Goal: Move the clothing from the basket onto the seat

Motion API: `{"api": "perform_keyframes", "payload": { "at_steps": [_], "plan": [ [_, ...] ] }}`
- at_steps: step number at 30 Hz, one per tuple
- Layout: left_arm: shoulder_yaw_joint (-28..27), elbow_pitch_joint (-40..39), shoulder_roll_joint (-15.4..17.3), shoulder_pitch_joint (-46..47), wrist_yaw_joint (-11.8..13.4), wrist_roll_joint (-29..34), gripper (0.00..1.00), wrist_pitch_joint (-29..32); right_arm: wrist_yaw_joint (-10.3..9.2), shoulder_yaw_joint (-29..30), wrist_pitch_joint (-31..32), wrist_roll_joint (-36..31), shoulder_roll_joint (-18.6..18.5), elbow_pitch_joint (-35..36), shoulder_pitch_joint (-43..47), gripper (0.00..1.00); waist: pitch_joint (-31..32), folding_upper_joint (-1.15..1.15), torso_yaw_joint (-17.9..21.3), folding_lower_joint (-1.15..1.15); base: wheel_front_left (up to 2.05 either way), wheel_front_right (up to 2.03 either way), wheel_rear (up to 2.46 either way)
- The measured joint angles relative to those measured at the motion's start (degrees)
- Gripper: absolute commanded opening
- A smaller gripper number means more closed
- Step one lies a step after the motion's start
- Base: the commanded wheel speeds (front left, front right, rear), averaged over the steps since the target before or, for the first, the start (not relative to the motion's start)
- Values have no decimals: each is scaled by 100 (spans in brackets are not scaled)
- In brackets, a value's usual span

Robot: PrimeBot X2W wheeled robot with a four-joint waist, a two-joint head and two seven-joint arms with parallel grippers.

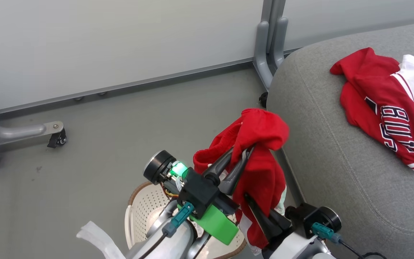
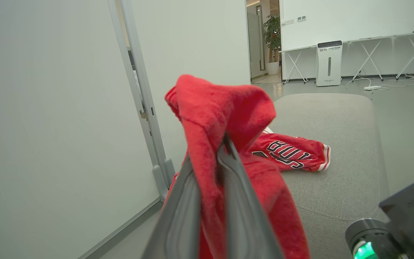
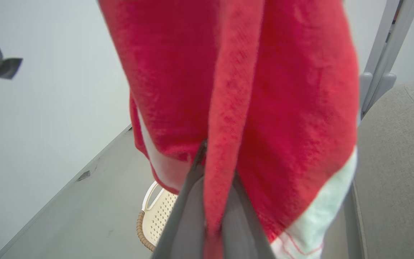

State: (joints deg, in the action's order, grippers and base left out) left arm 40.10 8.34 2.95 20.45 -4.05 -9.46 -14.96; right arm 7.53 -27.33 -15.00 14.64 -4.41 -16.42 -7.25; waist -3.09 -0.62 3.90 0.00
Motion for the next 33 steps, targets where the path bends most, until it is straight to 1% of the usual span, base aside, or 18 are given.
{"api": "perform_keyframes", "payload": {
  "at_steps": [6, 7, 8, 9, 10, 11, 18, 28, 33],
  "plan": [
    [-37, 74, 0, 12, 108, 0, 0, 0, -1, 13, 0, -2, -38, 23, -27, 0, -49, 0, -31, 0, 0, 0, 0],
    [-47, 81, 0, 13, 114, 0, 8, 0, 0, 12, 0, -4, -45, 32, -31, 0, -60, 0, -37, 0, 0, 0, 0],
    [-55, 88, 0, 14, 144, 0, 22, 0, 0, 10, 0, -7, -53, 40, -36, 0, -71, 0, -41, 0, 0, 0, 0],
    [-63, 92, 0, 14, 163, 0, 42, -1, 0, 7, 0, -7, -59, 45, -39, 0, -81, 0, -45, 0, 0, 0, 0],
    [-81, 93, 0, 14, 194, 0, 84, -4, 0, 2, 0, -7, -66, 55, -42, 0, -93, 0, -48, 0, 0, 0, 0],
    [-99, 98, 0, 16, 216, 0, 100, -7, 0, -3, 0, -7, -70, 63, -43, 0, -105, 0, -49, 0, 0, 0, 0],
    [-143, 137, 0, 80, 300, 4, 100, -8, 0, 14, 0, -22, -91, 93, -104, 0, -203, 0, -38, 0, 0, 0, 0],
    [-219, 166, 2, 109, 331, 18, 100, -8, 0, 115, 0, -68, -131, 143, -153, 0, -309, 0, 18, 0, 0, 0, 0],
    [-300, 249, 8, 109, 338, -9, 100, -9, 0, 246, 1, -126, -144, 316, -170, 0, -380, 0, 30, 0, 0, 0, 0]
  ]
}}
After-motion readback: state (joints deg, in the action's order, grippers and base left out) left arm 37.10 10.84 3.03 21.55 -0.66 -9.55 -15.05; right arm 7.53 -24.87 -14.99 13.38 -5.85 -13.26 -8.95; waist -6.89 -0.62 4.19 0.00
